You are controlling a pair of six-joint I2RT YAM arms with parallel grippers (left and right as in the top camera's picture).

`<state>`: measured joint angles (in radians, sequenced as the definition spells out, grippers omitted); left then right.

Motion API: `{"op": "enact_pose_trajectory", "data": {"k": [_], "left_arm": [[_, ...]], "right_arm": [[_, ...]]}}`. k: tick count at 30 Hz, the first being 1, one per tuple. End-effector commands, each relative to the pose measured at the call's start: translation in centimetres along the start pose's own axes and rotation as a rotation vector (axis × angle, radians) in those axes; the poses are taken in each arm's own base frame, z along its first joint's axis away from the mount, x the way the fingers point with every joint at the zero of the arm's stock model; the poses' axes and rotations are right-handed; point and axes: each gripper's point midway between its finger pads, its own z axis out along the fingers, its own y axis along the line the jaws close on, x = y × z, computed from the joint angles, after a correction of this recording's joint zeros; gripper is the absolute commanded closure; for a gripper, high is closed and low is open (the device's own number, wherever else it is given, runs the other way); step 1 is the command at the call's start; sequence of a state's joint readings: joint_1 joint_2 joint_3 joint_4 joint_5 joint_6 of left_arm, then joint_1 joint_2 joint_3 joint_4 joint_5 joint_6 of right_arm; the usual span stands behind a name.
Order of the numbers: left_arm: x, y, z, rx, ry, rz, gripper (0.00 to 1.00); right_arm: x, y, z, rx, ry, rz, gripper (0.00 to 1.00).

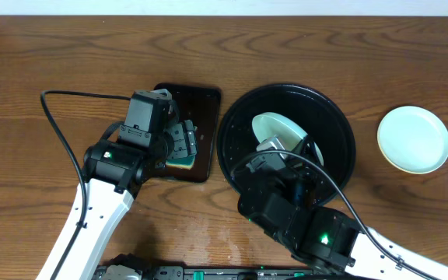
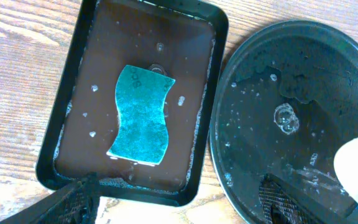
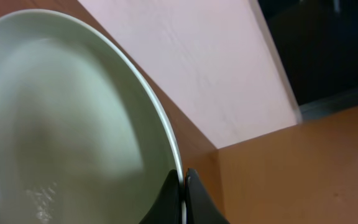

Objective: Clean dirty plates on tray and stack at the side
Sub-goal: 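Hold the green plate tilted upright over the round tray, right gripper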

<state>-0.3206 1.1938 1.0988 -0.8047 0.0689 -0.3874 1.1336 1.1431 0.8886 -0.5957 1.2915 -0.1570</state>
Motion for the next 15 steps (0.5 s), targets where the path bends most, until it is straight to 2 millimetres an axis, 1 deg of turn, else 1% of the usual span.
{"op": "enact_pose_trajectory", "data": {"k": [1, 15], "left_arm": [[-0.65, -0.18, -0.56, 0.006, -0.02, 0.007, 0.18], [-0.66, -0.19, -0.56, 0.006, -0.02, 0.007, 0.18]], "right_arm": [[-0.42, -1.32, -0.7, 0.059, -0.016, -0.007, 0.99], [-0.62, -1.22, -0.88, 0.056, -0.024, -0.018, 0.99]]}}
